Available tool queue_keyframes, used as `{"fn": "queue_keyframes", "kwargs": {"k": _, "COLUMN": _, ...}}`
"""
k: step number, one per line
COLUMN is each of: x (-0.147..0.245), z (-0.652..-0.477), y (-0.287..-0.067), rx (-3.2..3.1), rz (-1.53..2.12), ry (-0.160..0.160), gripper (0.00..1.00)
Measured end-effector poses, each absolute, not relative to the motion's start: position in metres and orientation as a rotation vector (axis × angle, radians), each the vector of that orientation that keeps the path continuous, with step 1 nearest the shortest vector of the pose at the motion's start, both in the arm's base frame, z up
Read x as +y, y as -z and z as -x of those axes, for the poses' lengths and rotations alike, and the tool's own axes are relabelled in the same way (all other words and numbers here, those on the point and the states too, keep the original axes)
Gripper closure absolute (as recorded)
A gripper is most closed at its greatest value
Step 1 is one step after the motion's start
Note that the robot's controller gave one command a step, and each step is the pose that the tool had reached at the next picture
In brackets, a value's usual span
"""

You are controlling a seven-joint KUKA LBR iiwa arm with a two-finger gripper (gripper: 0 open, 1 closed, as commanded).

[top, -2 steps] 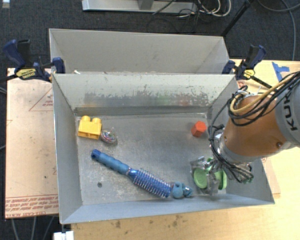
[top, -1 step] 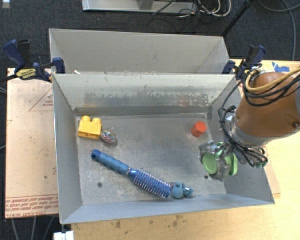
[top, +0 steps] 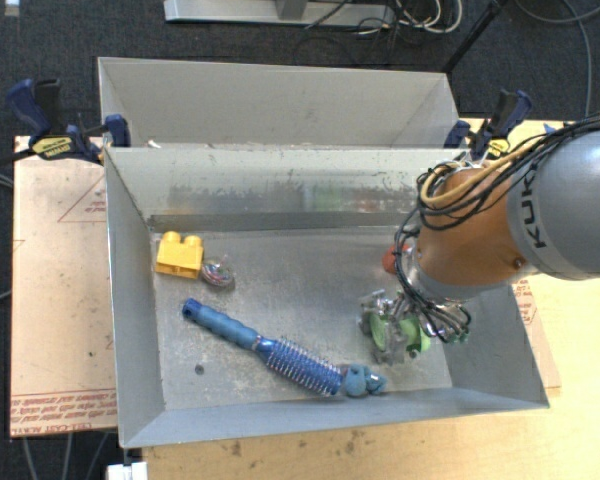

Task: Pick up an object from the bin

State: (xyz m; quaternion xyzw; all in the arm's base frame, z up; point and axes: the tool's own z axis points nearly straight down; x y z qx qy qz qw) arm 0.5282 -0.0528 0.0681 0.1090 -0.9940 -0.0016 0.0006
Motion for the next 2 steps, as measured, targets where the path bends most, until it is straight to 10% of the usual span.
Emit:
{"fn": "queue_keyframes", "kwargs": {"k": 1, "x": -0.091, "z": -0.525, "y": -0.185, "rx": -3.132, "rz": -0.352, "ry": -0.006, "gripper": 1.0}}
{"fn": "queue_keyframes", "kwargs": {"k": 2, "x": -0.126, "z": -0.572, "y": -0.266, "rx": -3.139, "rz": -0.331, "ry": -0.008, "gripper": 1.0}}
